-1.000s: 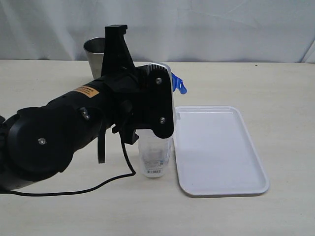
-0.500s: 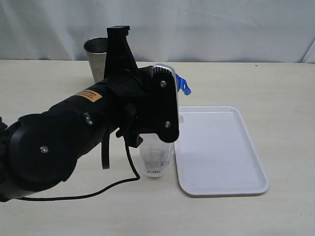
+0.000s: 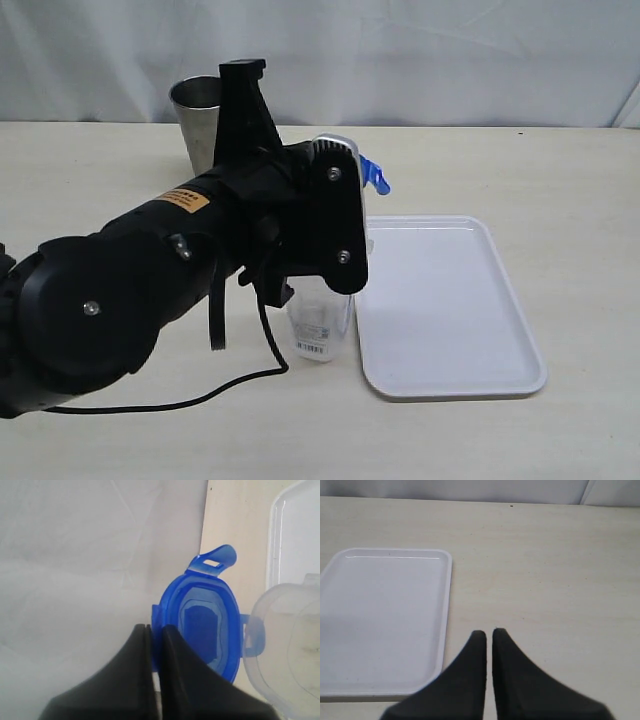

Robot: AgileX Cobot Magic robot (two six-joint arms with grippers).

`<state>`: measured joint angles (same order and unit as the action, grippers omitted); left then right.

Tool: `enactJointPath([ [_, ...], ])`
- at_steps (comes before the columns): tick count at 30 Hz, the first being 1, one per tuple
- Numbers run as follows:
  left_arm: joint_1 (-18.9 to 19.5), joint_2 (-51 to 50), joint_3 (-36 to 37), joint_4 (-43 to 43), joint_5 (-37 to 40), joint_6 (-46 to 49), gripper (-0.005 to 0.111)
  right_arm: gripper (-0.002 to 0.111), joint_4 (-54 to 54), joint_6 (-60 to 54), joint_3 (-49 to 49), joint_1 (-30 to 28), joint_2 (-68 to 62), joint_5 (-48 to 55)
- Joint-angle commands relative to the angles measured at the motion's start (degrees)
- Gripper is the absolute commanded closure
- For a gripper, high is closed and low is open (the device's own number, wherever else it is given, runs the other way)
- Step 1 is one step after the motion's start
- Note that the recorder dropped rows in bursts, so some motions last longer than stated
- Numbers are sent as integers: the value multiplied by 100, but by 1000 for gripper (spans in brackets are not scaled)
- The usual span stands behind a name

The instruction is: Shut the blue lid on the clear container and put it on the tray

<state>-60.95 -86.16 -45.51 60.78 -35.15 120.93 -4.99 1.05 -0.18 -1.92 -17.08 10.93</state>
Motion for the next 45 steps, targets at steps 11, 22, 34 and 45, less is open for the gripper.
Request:
enactJointPath([
  [11, -114, 52, 11, 262, 98, 165, 107, 104, 3, -25, 18, 11, -16, -70],
  [22, -150, 52, 11, 350, 265, 165, 107, 104, 3, -25, 18, 11, -16, -70],
  [34, -178, 52, 233, 301, 266, 165, 107, 104, 3, -25, 18, 11, -16, -70],
  [45, -178, 52, 472, 33, 325, 165, 107, 104, 3, -25, 18, 11, -16, -70],
])
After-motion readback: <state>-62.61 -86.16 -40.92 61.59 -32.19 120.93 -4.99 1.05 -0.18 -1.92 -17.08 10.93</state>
